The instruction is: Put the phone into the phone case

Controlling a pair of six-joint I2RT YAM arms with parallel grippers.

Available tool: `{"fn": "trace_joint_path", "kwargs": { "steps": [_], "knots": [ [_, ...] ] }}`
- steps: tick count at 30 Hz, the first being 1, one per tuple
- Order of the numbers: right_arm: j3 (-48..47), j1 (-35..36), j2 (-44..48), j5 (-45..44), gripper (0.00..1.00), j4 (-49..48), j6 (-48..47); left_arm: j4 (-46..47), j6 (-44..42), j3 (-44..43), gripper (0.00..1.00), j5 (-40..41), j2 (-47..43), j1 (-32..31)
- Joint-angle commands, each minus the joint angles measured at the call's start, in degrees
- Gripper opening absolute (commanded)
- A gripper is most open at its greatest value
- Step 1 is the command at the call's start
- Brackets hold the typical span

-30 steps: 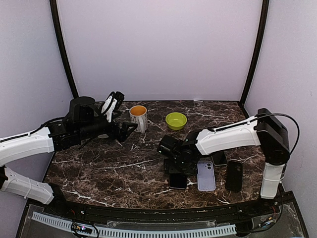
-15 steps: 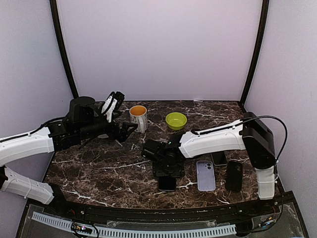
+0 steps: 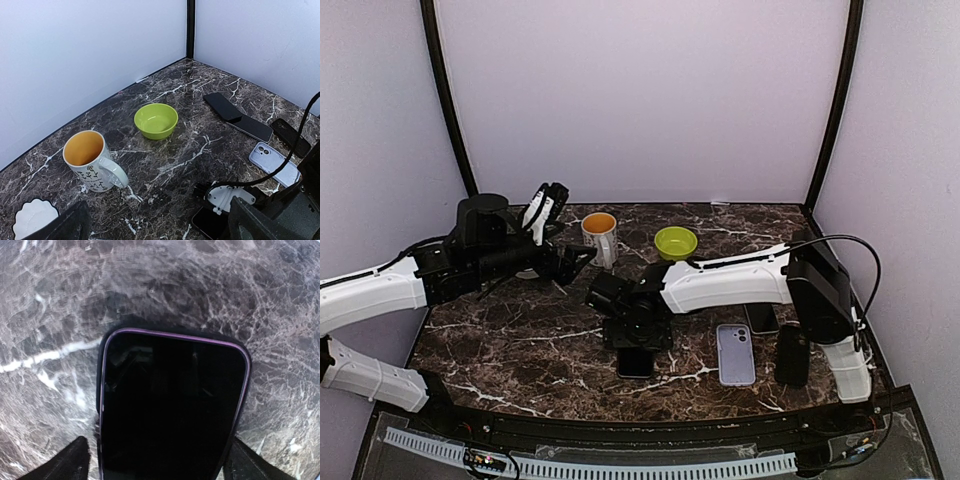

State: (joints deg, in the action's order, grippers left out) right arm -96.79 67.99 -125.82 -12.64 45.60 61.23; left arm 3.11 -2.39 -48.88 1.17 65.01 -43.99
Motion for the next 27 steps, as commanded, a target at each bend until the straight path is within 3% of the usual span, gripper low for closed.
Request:
{"fn": "trace_joint_path", "kwargs": {
  "steps": [1,6,12,18,23,27],
  "knots": [
    [0.27,0.03,2.63,-0.20,0.99,-1.87,-3.02,1.02,-0.90,0.72,0.99,0.59,-1.20,0.28],
    [7.98,-0.34,13.41,-5.81,0.98,1.26,-5.58,0.86,-0.92,0.68,0.99,0.70,-0.90,0.29],
    [27.11,-5.37,28.00,-7.68,0.98,4.96,1.39,1.06,-1.17,0.88,0.99,0.43,-1.14,0.24],
    [39.83,-7.03,33.92,-0.59,0.69,-4.64,2.76,0.83,-1.19,0.78,0.99,0.26,-0.77,0.26],
    [42.19,-7.08,32.39,1.32,0.51,-5.99,3.44,0.84,-1.30,0.82,0.99,0.39,-0.61,0.24],
    [42.48,-6.99,30.53,2.01,0.28,-6.79,3.01,0.82,-1.07,0.85,0.99,-0.09,-0.67,0.27]
  ]
}}
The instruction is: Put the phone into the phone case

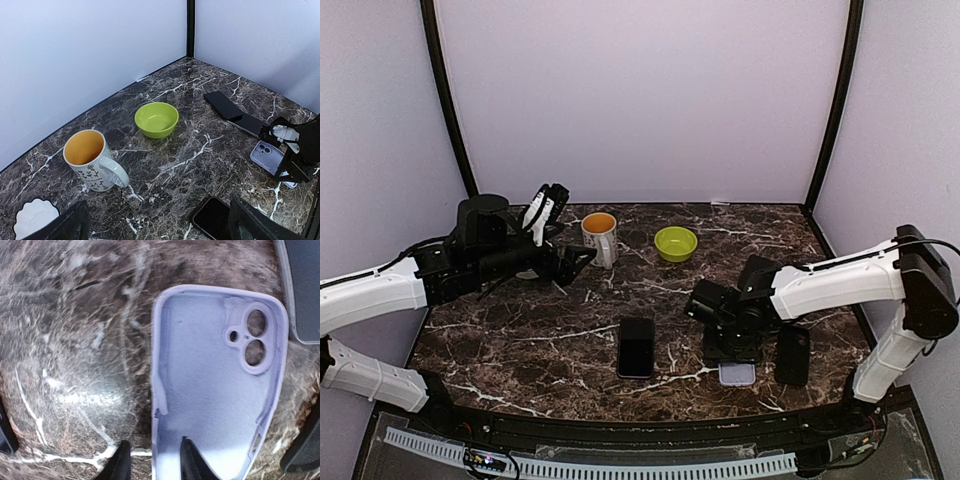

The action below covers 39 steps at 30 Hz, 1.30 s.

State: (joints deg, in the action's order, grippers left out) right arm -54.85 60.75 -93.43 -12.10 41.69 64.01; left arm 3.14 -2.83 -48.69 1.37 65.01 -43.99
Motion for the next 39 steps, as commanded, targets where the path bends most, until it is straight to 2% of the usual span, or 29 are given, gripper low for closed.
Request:
{"fn": "trace_joint_path", "kwargs": {
  "steps": [1,6,11,16,26,38,39],
  "knots": [
    [0.35,0.32,-2.25,1.88,0.26,-3.27,-0.02,0.81,-0.61,0.68,0.99,-0.30,-0.67,0.25],
    [-2.64,0.64,-5.12,2.03,0.22,-1.95,-1.21,0.82,-0.55,0.72,0.99,-0.38,-0.47,0.28],
    [-4.66,0.92,-6.30,2.07,0.00,-1.34,-1.73,0.86,-0.60,0.70,0.99,-0.27,-0.57,0.22],
    [-10.65,1.96,-7.43,0.56,0.00,0.92,-2.30,0.81,-0.51,0.70,0.99,-0.59,-0.67,0.24],
    [-19.12,2.47,-14.33,0.84,0.00,-1.08,-3.51,0.83,-0.68,0.70,0.99,-0.42,-0.85,0.26],
    [-17.35,2.40,-15.80,3.28,0.00,-2.88,-1.88,0.91,-0.77,0.79,0.99,-0.55,-1.53,0.23],
    [-17.38,2.35,-15.82,3.31,0.07,-2.81,-1.91,0.95,-0.77,0.79,0.99,-0.56,-1.54,0.26]
  ]
}}
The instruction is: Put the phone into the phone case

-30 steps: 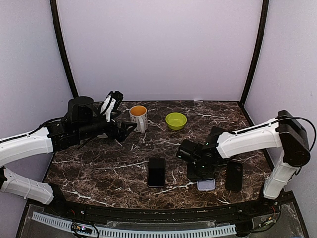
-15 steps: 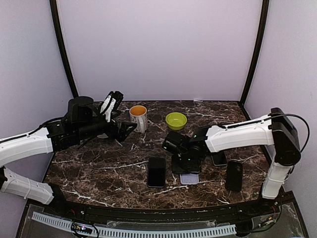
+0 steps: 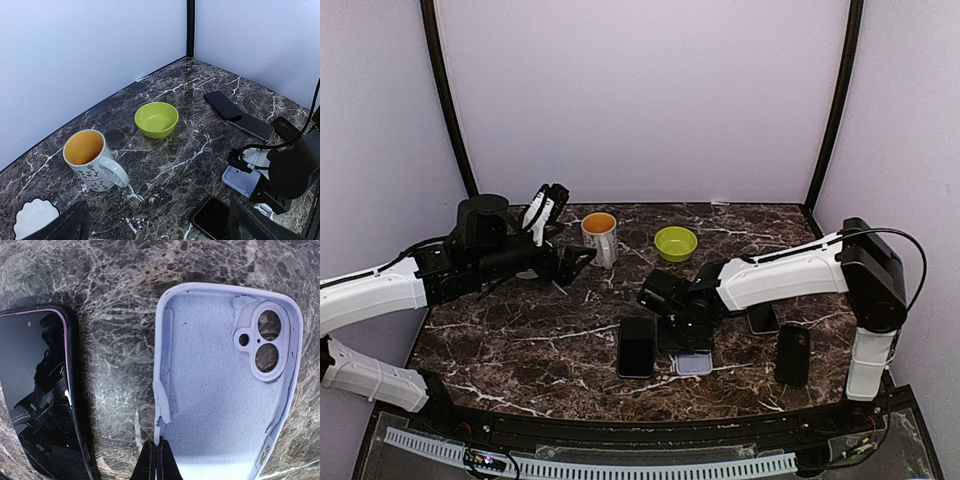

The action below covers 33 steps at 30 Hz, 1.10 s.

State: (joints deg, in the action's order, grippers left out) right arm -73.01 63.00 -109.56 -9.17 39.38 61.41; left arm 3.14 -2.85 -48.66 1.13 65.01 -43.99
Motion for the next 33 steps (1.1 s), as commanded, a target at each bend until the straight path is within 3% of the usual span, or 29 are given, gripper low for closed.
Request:
{"fn": "trace_joint_path", "kwargs": {
  "steps": [1,3,8,15,23,29,33],
  "knots": [
    [0.57,0.03,0.23,0.34,0.18,-0.34,0.58,0.97,-0.75,0.76,0.99,-0.29,-1.60,0.28],
    [-0.34,-0.21,0.41,0.11,0.40,0.23,-0.01,0.97,-0.75,0.76,0.99,-0.37,-1.52,0.29],
    [-2.69,-2.70,3.87,-3.72,0.62,3.68,-2.58,0.90,-0.75,0.76,0.99,-0.40,-1.56,0.23],
    [-2.69,-15.23,13.26,-12.82,0.98,6.36,-9.20,0.84,-0.90,0.76,0.99,-0.31,-1.65,0.28],
    [-2.09,-35.57,9.47,-10.00,0.98,1.25,-17.93,0.83,-0.84,0.76,0.99,-0.42,-1.12,0.29],
    [-7.62,-42.98,0.81,-9.79,0.99,1.68,-21.04,0.82,-0.93,0.81,0.99,-0.47,-0.53,0.29],
    [-9.76,-44.02,-3.08,-7.22,0.99,0.72,-21.77,0.73,-1.05,0.76,0.99,-0.22,-0.44,0.23]
  ]
}}
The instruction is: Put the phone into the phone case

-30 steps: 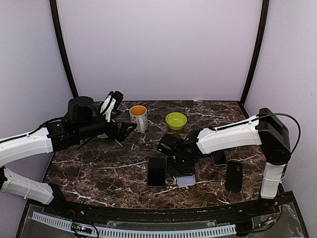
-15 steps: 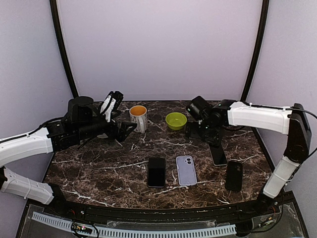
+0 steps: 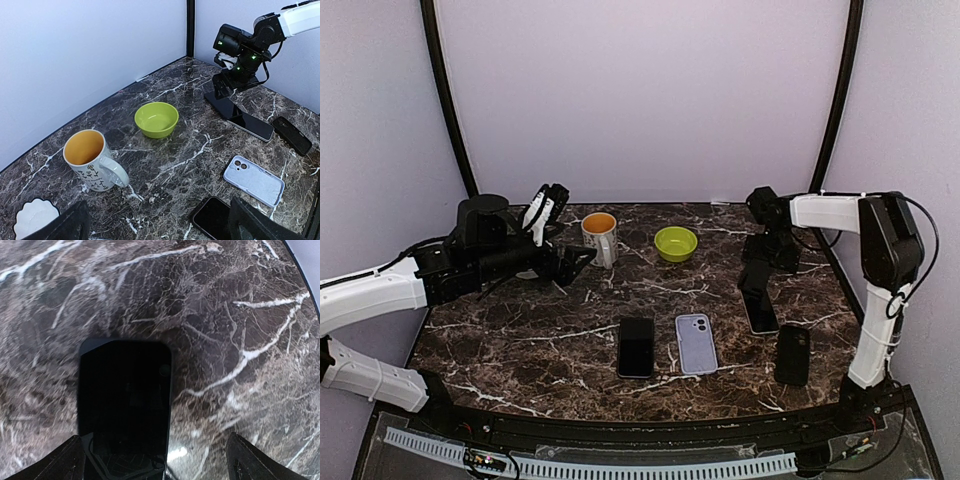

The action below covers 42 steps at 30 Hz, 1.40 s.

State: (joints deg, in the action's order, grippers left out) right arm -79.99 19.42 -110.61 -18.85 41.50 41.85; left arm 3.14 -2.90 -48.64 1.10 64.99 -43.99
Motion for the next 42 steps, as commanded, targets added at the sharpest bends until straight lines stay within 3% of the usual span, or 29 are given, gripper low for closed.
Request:
{"fn": "trace_joint_path", "kwargs": {
  "steps": [1,16,20,27,35,42],
  "knots": [
    [-2.80,-0.44,-2.53,3.67,0.99,-2.16,-2.33,0.73,-1.05,0.79,0.99,-0.17,-0.40,0.20],
    [-2.04,-0.38,-8.31,5.60,0.97,-4.17,-3.07,0.80,-1.15,0.83,0.99,-0.31,-0.64,0.25],
    [-0.81,-0.26,-8.50,6.56,0.89,-5.14,-3.55,0.86,-1.15,0.87,0.99,-0.38,-0.60,0.22],
    [-0.67,0.09,-6.17,5.97,0.61,-5.19,-4.45,0.90,-1.28,0.93,0.99,-0.32,-0.40,0.29],
    [-0.59,3.05,0.31,1.99,0.56,-5.45,-5.80,0.91,-1.41,0.92,0.99,-0.15,-0.39,0.22],
    [5.72,9.61,11.68,-0.71,0.50,-14.22,-12.16,0.86,-1.19,0.81,0.99,0.24,-0.52,0.24]
  ]
}}
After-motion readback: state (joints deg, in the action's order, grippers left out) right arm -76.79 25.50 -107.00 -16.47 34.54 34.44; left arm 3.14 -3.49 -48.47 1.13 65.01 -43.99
